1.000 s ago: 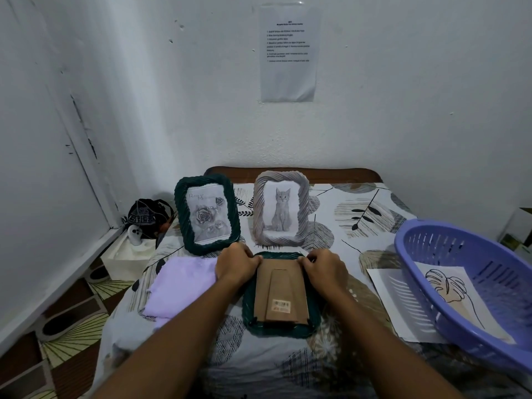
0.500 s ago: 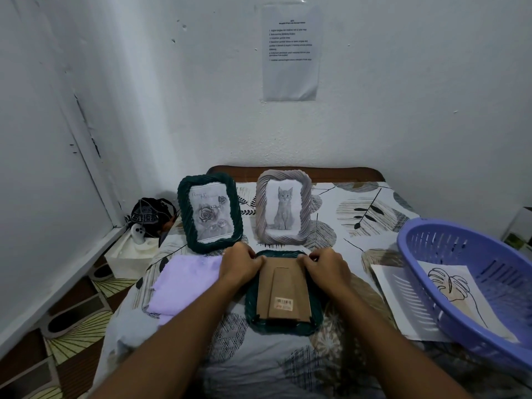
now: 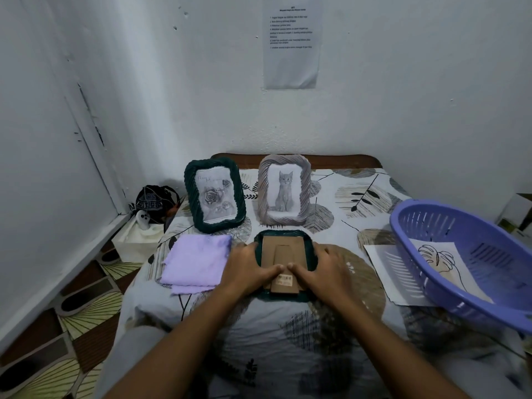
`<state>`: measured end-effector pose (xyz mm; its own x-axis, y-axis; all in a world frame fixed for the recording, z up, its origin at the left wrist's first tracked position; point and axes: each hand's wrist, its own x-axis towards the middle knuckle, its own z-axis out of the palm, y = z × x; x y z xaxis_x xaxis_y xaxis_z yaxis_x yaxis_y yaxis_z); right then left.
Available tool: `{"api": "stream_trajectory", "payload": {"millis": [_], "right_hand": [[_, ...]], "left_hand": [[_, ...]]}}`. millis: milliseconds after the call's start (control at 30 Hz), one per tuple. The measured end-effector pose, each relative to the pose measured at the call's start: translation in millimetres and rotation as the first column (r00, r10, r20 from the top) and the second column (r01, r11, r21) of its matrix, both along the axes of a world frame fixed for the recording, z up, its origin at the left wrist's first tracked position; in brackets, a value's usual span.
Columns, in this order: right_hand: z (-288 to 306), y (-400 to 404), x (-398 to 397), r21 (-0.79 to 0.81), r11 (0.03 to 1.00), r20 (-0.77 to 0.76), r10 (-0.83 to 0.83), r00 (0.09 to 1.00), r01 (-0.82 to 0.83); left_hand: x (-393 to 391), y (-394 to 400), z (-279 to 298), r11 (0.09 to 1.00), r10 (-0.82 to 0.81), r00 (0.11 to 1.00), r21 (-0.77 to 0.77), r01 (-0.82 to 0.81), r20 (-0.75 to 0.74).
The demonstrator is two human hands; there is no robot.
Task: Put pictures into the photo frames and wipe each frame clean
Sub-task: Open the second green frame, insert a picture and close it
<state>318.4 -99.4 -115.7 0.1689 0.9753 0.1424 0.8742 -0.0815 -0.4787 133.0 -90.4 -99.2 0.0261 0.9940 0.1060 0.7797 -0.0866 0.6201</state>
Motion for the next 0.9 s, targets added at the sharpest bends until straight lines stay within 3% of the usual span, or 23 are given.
{"api": "stream_trajectory", "payload": {"millis": [333, 600, 767, 900], "right_hand": [[-2.0, -53.0, 2.2, 0.064, 0.998, 0.090, -0.019, 0.996, 0.014], [-6.5, -63.7, 0.0, 0.075, 0.997, 0.005, -0.031, 1.000, 0.030], [-12.5, -60.7, 0.9, 0.075, 0.996, -0.013, -0.037, 0.999, 0.038], [-13.7, -59.3, -1.7, 0.098, 0.993, -0.012, -0.060, 0.998, 0.061]], "left_hand": [[-5.7, -51.4, -13.2, 0.996, 0.008, 0.999, 0.085, -0.005, -0.033], [-7.0, -66.9, -10.9, 0.986, 0.000, 0.967, 0.159, -0.042, 0.254], [-9.4, -66.6, -18.4, 0.981, 0.063, 0.944, 0.152, -0.118, 0.324], [-9.1, -66.0, -23.5, 0.972, 0.105, 0.949, 0.172, -0.162, 0.297]]}}
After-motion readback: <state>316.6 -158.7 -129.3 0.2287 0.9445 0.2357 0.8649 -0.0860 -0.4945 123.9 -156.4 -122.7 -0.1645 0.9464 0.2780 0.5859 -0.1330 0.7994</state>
